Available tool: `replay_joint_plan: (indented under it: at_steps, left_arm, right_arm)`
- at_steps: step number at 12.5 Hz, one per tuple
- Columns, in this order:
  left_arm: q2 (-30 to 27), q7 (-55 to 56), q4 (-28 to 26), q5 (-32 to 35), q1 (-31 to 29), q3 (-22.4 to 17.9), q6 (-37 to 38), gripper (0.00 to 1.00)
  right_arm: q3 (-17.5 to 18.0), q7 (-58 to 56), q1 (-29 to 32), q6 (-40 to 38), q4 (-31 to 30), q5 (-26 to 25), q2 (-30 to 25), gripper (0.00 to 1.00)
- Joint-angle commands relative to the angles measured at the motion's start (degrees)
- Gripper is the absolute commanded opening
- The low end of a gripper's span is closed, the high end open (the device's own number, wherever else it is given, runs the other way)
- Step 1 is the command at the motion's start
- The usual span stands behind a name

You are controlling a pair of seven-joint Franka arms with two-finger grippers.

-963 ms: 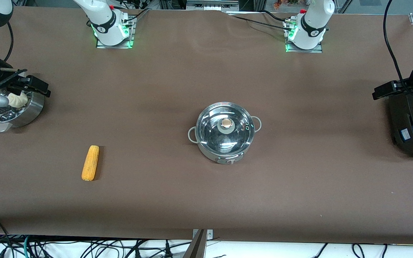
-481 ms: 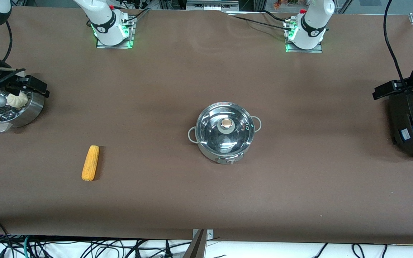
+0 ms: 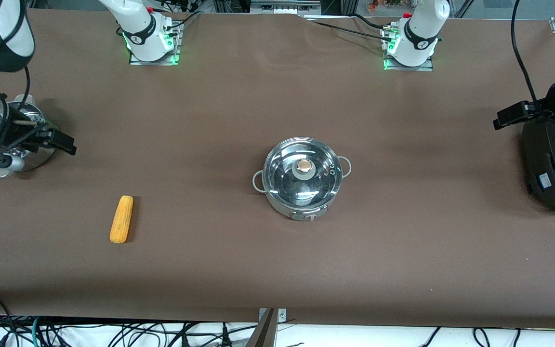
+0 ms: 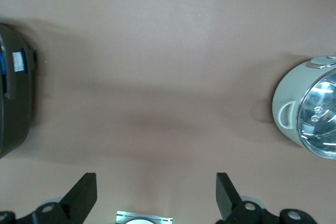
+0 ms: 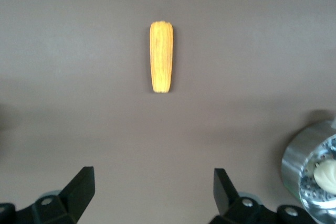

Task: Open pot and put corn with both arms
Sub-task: 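Reach the right gripper to the corn while the left gripper reaches the lid knob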

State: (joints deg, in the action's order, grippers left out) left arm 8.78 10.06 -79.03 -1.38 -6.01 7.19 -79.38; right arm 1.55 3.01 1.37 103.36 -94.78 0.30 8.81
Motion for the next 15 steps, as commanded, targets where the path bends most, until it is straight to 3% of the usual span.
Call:
replay_joint_plan:
  at_steps: [1,5,8,13,15]
  left_arm:
    - [-1.39,3.28,-3.57,-1.34,1.35,-0.07,-3.92,1.00]
    - [-2.71,14.15,-6.74,-5.37,5.29,0.28,-7.27,1.00]
    - [-1.05,27.61,-8.24,-5.57,9.77,5.11,-14.81,1.00]
    - [8.34,30.02,-7.02,-4.78,19.44,5.47,-23.61,1.00]
    - [12.91,31.67,-6.31,-0.93,23.13,5.47,-27.82,1.00]
  right_arm:
    - [0.21,-0.72,0.47,3.41,1.44,0.40,4.36,1.00]
    - [0.30,-0.72,-0.05,12.63,0.39,0.31,11.30,1.00]
    - [0.48,-0.72,-0.06,21.86,0.39,0.31,18.33,1.00]
    - [0.56,-0.72,-0.06,29.78,0.39,0.31,25.02,1.00]
    - [0.56,-0.72,-0.49,31.89,0.39,0.31,26.34,1.00]
